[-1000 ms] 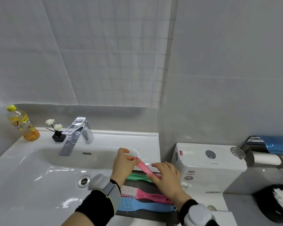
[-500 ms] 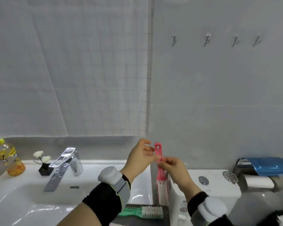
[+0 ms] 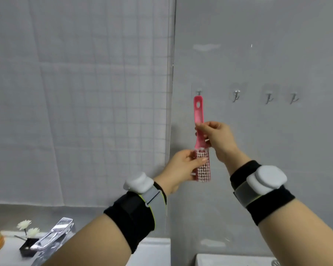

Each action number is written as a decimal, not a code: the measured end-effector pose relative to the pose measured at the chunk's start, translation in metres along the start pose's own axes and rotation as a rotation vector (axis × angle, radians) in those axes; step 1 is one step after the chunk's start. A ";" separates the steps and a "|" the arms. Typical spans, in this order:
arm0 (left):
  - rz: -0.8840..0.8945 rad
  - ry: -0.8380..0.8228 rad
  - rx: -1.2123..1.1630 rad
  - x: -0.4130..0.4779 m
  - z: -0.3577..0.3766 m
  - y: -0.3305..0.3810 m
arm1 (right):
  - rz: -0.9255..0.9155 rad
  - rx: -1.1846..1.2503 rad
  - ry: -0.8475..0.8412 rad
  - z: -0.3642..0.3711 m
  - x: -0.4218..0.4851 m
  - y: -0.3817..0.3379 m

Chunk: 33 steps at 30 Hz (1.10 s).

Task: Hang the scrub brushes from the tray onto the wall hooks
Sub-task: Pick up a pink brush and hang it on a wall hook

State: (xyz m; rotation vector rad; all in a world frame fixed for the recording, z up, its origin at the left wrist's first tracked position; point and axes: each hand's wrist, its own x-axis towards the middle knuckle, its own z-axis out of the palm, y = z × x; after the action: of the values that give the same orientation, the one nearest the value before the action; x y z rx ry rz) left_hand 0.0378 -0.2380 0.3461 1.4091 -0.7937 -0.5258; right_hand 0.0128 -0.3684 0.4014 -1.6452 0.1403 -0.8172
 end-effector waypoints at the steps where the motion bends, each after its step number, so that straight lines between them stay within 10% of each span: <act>1: 0.027 0.014 -0.001 0.007 0.002 0.008 | 0.001 0.008 -0.001 0.000 0.009 -0.007; 33: -0.176 0.165 0.000 0.013 0.006 -0.040 | 0.127 -0.109 0.191 -0.004 0.013 0.055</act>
State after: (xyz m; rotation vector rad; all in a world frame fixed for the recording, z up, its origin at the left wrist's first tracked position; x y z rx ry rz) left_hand 0.0472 -0.2562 0.3088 1.5097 -0.5414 -0.5361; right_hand 0.0392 -0.3924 0.3573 -1.6391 0.4258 -0.8814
